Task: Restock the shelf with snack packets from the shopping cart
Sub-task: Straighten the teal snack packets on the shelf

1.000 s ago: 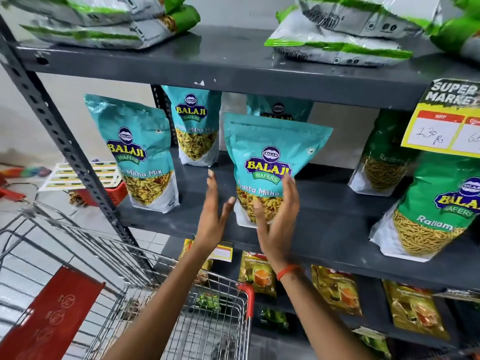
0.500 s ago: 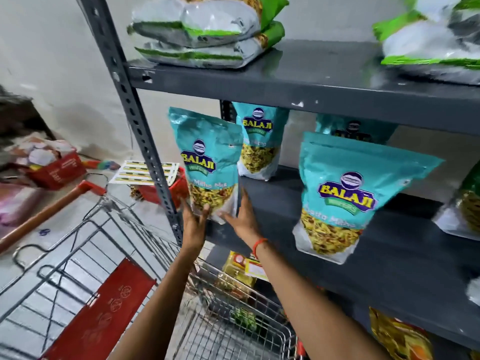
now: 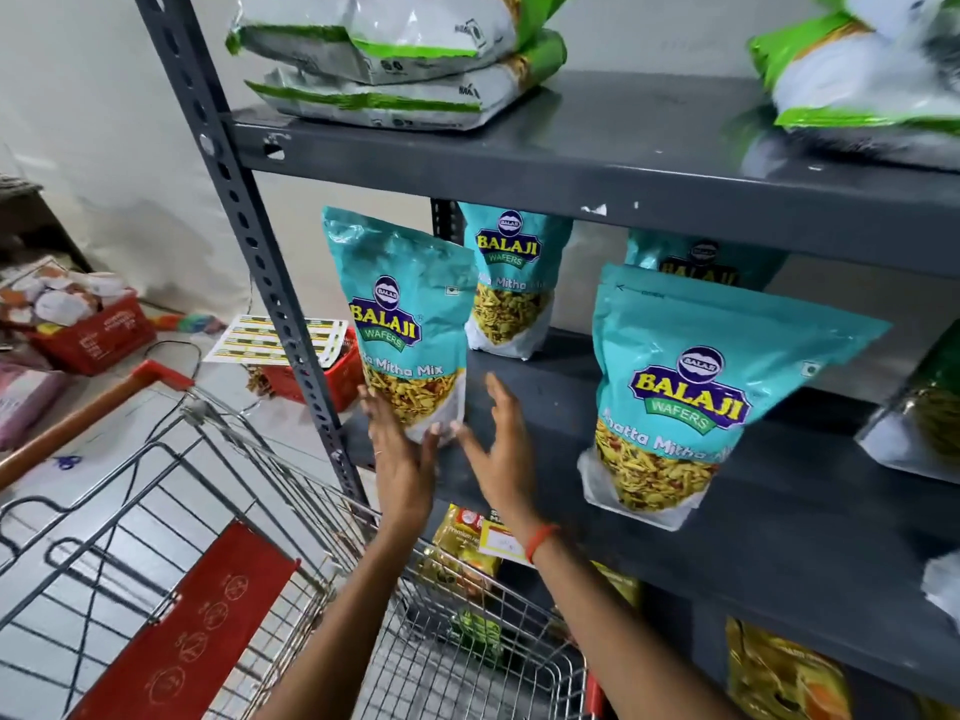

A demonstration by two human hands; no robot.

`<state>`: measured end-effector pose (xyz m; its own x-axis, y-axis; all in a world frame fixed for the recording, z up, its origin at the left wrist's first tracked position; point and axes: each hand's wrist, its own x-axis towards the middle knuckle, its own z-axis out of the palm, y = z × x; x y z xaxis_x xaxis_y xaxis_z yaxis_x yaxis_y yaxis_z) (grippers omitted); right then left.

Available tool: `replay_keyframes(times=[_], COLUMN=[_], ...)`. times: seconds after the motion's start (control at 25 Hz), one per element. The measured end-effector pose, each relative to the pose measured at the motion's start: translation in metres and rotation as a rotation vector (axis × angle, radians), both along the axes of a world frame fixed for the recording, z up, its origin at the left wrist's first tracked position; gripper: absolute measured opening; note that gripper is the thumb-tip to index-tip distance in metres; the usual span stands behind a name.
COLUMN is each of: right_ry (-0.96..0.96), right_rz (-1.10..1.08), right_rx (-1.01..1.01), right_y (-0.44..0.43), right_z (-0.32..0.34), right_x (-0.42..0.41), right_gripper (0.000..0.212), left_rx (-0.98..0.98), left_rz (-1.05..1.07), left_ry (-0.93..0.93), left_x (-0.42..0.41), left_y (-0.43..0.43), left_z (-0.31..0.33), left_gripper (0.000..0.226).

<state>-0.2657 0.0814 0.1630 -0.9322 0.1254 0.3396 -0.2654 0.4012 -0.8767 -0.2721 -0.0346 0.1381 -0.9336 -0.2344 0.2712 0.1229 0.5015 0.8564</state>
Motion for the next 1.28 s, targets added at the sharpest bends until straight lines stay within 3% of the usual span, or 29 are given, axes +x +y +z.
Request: replay_keyframes(times=[0.08, 0.16, 0.2, 0.28, 0.4, 0.44, 0.52, 0.6, 0.8, 1.04, 1.16, 1.28], right_ry=[0.281, 0.433, 0.408, 0.204, -0.165, -0.223, -0.25, -0.239, -0.218, -0.244, -0.235, -0.166], right_rz=[-0.175, -0.362, -0.464, -0.612, -0.492, -0.387, -0.21, -0.2, -0.206, -0.206, -0.219, -0.326], right_rx=[-0.016, -0.01, -0.022, -0.041, -0.069, -0.097, -0.131, -0.145, -0.239, -0.198, -0.162, -0.112], right_y=[0.029, 0.063, 0.083, 0.126, 0.178, 0.188, 0.198, 0.201, 0.201, 0.196, 0.193, 0.192], right_z=[0.008, 0.007, 0.0, -0.018, -0.032, -0.031, -0.027, -0.029, -0.04, -0.037, -0.026, -0.014], right_x=[0.049, 0.087, 0.097, 0.099, 0.091, 0.088, 0.081, 0.077, 0.084, 0.088, 0.096, 0.11], right_gripper=[0.041, 0.04, 0.049, 0.08, 0.119, 0.117, 0.093, 0.082, 0.084, 0.088, 0.092, 0.1], left_rx=[0.015, 0.124, 0.216, 0.171, -0.038, -0.078, -0.124, -0.1, -0.105, -0.059, -0.014, 0.006], left_rz=[-0.173, -0.424, -0.514, -0.636, -0.753, -0.762, -0.762, -0.777, -0.765, -0.811, -0.809, -0.699], left_ry=[0.123, 0.032, -0.09, -0.268, -0.349, -0.389, -0.417, -0.442, -0.485, -0.505, -0.425, -0.208], left_x=[0.031, 0.046, 0.044, 0.025, -0.002, -0.004, -0.005, -0.002, 0.0, 0.008, 0.015, 0.038], left_y=[0.046, 0.091, 0.107, 0.126, 0.135, 0.136, 0.14, 0.144, 0.141, 0.139, 0.136, 0.142], left_z=[0.012, 0.018, 0.021, 0.014, 0.004, 0.005, 0.008, 0.008, 0.001, 0.009, 0.012, 0.023], left_gripper=[0.077, 0.077, 0.079, 0.097, 0.103, 0.096, 0.083, 0.079, 0.086, 0.085, 0.119, 0.118])
